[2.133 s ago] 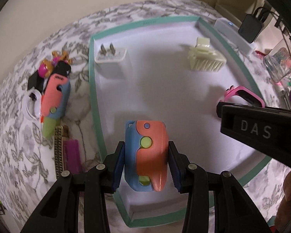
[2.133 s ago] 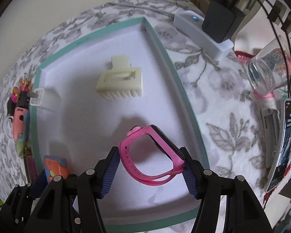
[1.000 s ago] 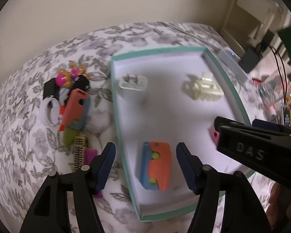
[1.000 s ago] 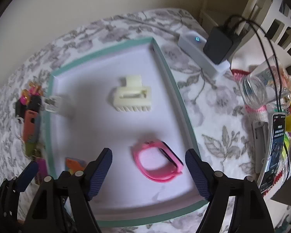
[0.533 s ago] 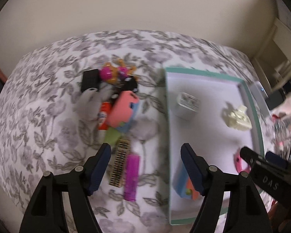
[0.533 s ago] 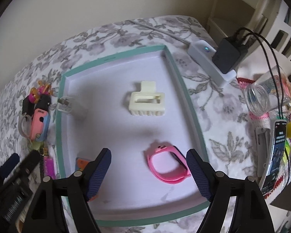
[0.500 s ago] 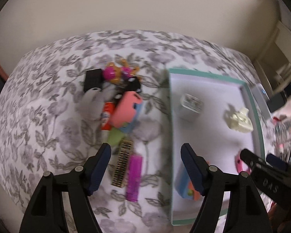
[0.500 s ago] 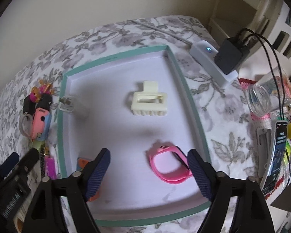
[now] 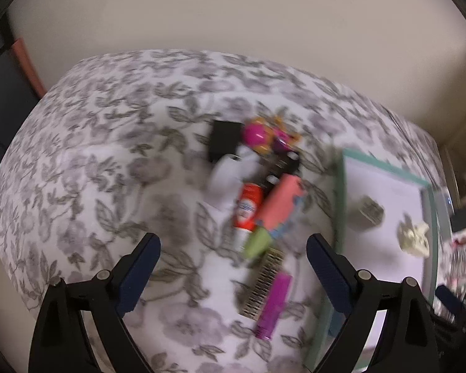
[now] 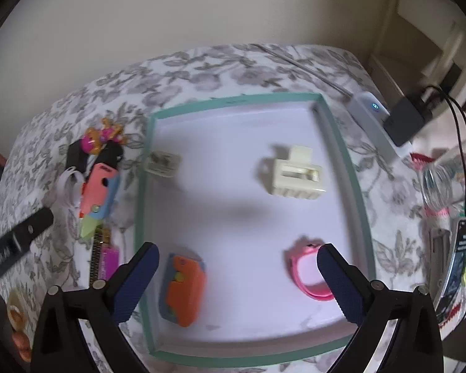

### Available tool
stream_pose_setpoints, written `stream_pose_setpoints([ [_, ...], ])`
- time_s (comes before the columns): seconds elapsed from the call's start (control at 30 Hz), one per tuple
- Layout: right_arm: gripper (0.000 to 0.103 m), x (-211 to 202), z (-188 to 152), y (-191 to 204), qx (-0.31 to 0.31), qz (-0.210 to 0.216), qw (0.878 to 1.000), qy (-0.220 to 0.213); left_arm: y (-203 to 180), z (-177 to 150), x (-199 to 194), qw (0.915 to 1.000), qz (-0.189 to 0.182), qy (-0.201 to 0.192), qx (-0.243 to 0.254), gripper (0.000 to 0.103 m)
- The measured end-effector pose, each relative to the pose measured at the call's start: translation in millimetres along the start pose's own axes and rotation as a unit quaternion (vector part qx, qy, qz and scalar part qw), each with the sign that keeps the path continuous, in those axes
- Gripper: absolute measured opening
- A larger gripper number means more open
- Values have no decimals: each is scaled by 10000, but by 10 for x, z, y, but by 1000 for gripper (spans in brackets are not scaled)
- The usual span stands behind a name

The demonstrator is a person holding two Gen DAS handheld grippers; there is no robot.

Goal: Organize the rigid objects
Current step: 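Withdraw both grippers from the tray toward the item pile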

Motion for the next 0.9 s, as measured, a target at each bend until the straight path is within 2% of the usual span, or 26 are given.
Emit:
stream_pose_setpoints([
  [0.3, 103, -63, 72, 407, -261, 417, 9985, -248, 638, 303, -72, 9960, 178, -349, -802, 95],
  [0.47, 103, -70, 107, 621, -389, 585, 9968, -373, 858, 376, -90, 9943, 206, -315, -998, 95],
  [0.57, 103, -24, 99, 727, -433, 698, 9960, -342, 853, 361, -42, 9953, 249, -189, -914, 95],
  [0.73, 101, 49, 47, 949, -771, 788, 9935, -267, 672, 237, 158, 9983, 232, 267, -457, 95],
  [0.9, 93, 150, -6, 1113, -1001, 960, 9902, -129, 519, 41, 416, 9961, 395, 787, -6, 95],
])
Point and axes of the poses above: each gripper's, at about its wrist camera, not at the fingertips, and x roughly the way its jaws point, y to its left, z to its top, the point moved 6 cm from there along x, roughly the way its jaws point, and after that the axes turned 9 degrees about -x, right-handed, at the moved point
